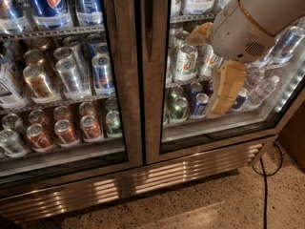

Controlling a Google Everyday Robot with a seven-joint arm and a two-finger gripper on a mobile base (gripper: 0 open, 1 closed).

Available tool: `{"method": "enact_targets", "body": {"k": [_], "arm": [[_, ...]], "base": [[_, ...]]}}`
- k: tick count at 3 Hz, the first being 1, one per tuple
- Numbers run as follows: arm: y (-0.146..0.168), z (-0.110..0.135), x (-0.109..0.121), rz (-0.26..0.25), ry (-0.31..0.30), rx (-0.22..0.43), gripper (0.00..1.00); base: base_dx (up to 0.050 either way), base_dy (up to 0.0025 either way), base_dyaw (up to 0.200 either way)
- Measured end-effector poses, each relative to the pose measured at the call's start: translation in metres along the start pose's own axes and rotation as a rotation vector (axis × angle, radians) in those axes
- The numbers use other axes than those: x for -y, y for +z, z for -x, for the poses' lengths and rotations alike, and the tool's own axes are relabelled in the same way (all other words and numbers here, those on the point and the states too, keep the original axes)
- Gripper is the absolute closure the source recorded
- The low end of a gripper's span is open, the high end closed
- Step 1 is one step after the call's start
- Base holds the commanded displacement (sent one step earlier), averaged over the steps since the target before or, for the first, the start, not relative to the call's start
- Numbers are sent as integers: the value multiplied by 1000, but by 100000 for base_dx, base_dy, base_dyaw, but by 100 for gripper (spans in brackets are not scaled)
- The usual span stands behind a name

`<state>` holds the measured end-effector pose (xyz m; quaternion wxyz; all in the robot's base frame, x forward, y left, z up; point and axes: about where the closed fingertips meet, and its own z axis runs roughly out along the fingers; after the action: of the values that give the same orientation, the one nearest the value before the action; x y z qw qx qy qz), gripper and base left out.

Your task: Open left fridge door

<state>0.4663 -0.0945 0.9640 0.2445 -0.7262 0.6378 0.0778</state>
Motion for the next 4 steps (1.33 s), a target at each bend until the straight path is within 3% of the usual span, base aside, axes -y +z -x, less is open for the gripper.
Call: {"method": "enact_targets", "body": {"k": [1,2,3,4], "arm": [[0,0,0,0,-1,0,0],[3,19,-1,18,-51,-1,0],[12,64,-8,44,-171,-30,0],[12,64,-8,44,-171,-30,0]], "base": [[0,0,0],[0,0,0],[0,0,0],[0,0,0]]}}
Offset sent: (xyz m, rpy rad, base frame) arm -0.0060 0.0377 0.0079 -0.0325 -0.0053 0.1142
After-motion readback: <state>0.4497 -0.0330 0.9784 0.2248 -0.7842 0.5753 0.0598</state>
